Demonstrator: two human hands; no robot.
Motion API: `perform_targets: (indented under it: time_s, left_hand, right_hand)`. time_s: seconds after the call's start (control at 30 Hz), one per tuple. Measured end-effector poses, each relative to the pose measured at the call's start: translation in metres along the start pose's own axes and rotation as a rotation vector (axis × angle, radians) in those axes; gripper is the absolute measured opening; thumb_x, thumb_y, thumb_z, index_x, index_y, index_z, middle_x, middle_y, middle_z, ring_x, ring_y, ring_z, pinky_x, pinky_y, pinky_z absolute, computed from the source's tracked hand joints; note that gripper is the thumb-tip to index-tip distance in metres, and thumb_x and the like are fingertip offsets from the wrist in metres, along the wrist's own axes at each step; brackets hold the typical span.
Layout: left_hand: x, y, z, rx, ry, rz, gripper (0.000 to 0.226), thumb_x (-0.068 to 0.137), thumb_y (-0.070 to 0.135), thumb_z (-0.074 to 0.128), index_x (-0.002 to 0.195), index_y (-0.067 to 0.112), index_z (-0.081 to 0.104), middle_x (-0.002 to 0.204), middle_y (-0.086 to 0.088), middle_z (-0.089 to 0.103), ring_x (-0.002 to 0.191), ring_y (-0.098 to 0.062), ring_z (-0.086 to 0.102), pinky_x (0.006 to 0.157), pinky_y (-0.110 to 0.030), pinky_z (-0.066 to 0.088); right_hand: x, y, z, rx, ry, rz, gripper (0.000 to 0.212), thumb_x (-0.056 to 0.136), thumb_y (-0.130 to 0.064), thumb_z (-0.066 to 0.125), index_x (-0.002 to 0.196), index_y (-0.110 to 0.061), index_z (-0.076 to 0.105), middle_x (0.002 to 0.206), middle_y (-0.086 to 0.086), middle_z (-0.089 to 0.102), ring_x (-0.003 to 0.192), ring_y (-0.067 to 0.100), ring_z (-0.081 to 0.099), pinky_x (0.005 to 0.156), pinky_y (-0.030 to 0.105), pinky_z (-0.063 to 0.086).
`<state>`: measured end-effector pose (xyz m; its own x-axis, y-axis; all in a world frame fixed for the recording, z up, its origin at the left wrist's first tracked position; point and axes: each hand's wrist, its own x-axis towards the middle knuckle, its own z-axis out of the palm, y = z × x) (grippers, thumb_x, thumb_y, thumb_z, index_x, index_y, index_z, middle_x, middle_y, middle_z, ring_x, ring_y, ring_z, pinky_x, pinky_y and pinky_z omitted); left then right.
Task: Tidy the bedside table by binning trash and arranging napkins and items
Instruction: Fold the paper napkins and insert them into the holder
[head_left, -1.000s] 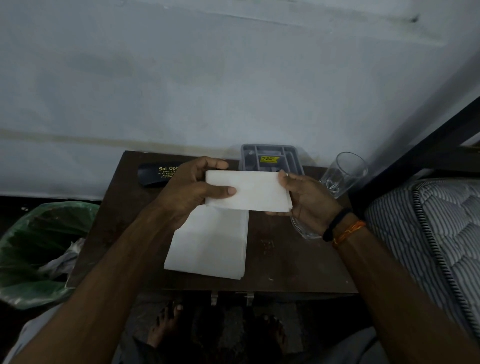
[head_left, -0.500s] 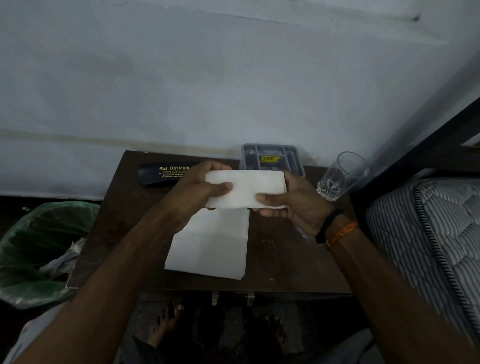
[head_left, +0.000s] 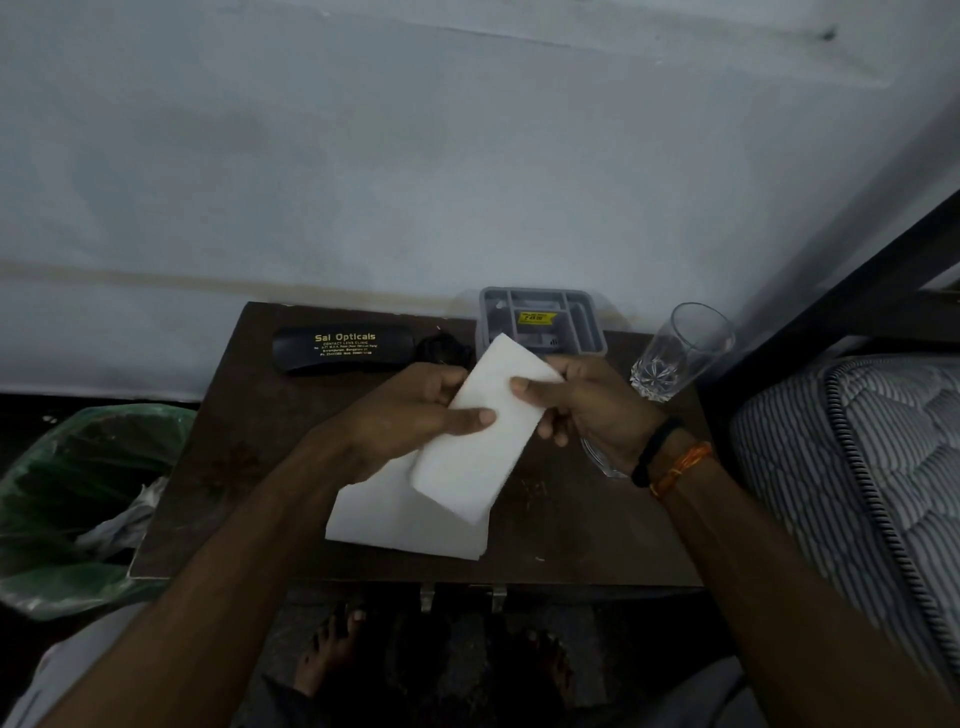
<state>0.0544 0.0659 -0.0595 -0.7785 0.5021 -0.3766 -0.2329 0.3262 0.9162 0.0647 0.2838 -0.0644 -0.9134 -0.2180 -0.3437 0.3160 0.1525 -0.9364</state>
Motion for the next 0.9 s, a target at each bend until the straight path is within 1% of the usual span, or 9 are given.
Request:
perform_targets:
  time_s: [0.1,0.2,0.3,0.37,0.43,0.53,0.63,0.73,0.9]
  left_hand:
    - [0.003,-0.001,0.006,-0.158,0.022,-0.04,0.035,0.088,0.02,0.069,0.122,0.018,0.065,0.115,-0.002,0.073,0.109,-0.022,0.069,0.098,-0.05,0.052]
    - [0.005,-0.001,0.006,-0.245,0.048,-0.062,0.034,0.088,0.019,0.068,0.121,0.015,0.065,0.116,-0.005,0.072,0.109,-0.024,0.068,0.097,-0.049,0.053]
    - [0.006,-0.003,0.006,-0.268,0.083,-0.073,0.03,0.089,0.019,0.067,0.118,0.012,0.066,0.115,-0.006,0.072,0.109,-0.025,0.067,0.093,-0.045,0.056]
    - [0.008,-0.002,0.008,-0.267,0.131,-0.083,0.029,0.091,0.019,0.065,0.118,0.011,0.065,0.117,-0.007,0.07,0.11,-0.027,0.066,0.093,-0.047,0.055]
    - [0.009,-0.001,0.01,-0.271,0.186,-0.088,0.029,0.092,0.019,0.064,0.119,0.009,0.064,0.118,-0.009,0.069,0.11,-0.029,0.065,0.096,-0.05,0.054]
    - [0.011,0.002,0.013,-0.274,0.233,-0.073,0.03,0.092,0.02,0.064,0.121,0.01,0.062,0.119,-0.009,0.069,0.109,-0.029,0.065,0.096,-0.053,0.053]
    - [0.011,0.005,0.016,-0.224,0.225,-0.059,0.033,0.092,0.022,0.064,0.124,0.013,0.061,0.122,-0.006,0.068,0.11,-0.025,0.065,0.095,-0.051,0.054]
    - [0.012,0.007,0.017,-0.197,0.196,-0.03,0.033,0.093,0.023,0.063,0.125,0.014,0.061,0.121,-0.004,0.068,0.111,-0.023,0.065,0.094,-0.049,0.055]
    - [0.018,0.009,0.017,-0.167,0.206,0.014,0.032,0.094,0.023,0.061,0.125,0.013,0.061,0.121,-0.004,0.068,0.11,-0.024,0.065,0.092,-0.052,0.056]
  right_hand:
    - [0.004,0.002,0.003,0.073,0.159,-0.035,0.033,0.094,-0.033,0.062,0.1,-0.002,0.069,0.066,-0.004,0.067,0.045,0.008,0.053,0.037,0.02,0.039]
    - [0.006,0.002,0.003,0.119,0.269,-0.065,0.032,0.096,-0.036,0.058,0.086,-0.008,0.07,0.068,0.0,0.065,0.043,0.009,0.051,0.037,0.02,0.036]
    - [0.008,-0.001,0.001,0.172,0.362,-0.054,0.038,0.097,-0.041,0.054,0.087,-0.008,0.07,0.072,0.006,0.066,0.042,0.011,0.052,0.037,0.019,0.034]
    - [0.007,-0.003,0.0,0.197,0.326,0.027,0.052,0.093,-0.056,0.051,0.093,-0.008,0.07,0.076,0.008,0.071,0.045,0.013,0.054,0.039,0.021,0.036]
    - [0.004,-0.004,0.001,0.175,0.172,0.12,0.06,0.083,-0.066,0.056,0.102,-0.011,0.07,0.081,0.005,0.072,0.049,0.012,0.056,0.041,0.021,0.038]
    - [0.0,-0.001,0.006,0.059,0.027,0.111,0.047,0.075,-0.046,0.076,0.109,-0.013,0.07,0.09,0.001,0.074,0.053,0.007,0.056,0.042,0.02,0.041]
    - [0.001,0.001,0.005,0.04,0.085,0.048,0.033,0.08,-0.022,0.078,0.109,-0.008,0.071,0.081,0.0,0.071,0.053,0.006,0.053,0.043,0.019,0.04]
    - [0.002,-0.001,0.001,-0.016,0.141,0.009,0.031,0.085,-0.019,0.074,0.113,-0.007,0.068,0.082,0.002,0.071,0.052,0.005,0.057,0.041,0.019,0.042]
    - [0.001,-0.006,-0.001,-0.051,0.057,0.003,0.038,0.082,-0.016,0.076,0.118,-0.009,0.065,0.092,0.006,0.076,0.055,0.01,0.064,0.043,0.02,0.049]
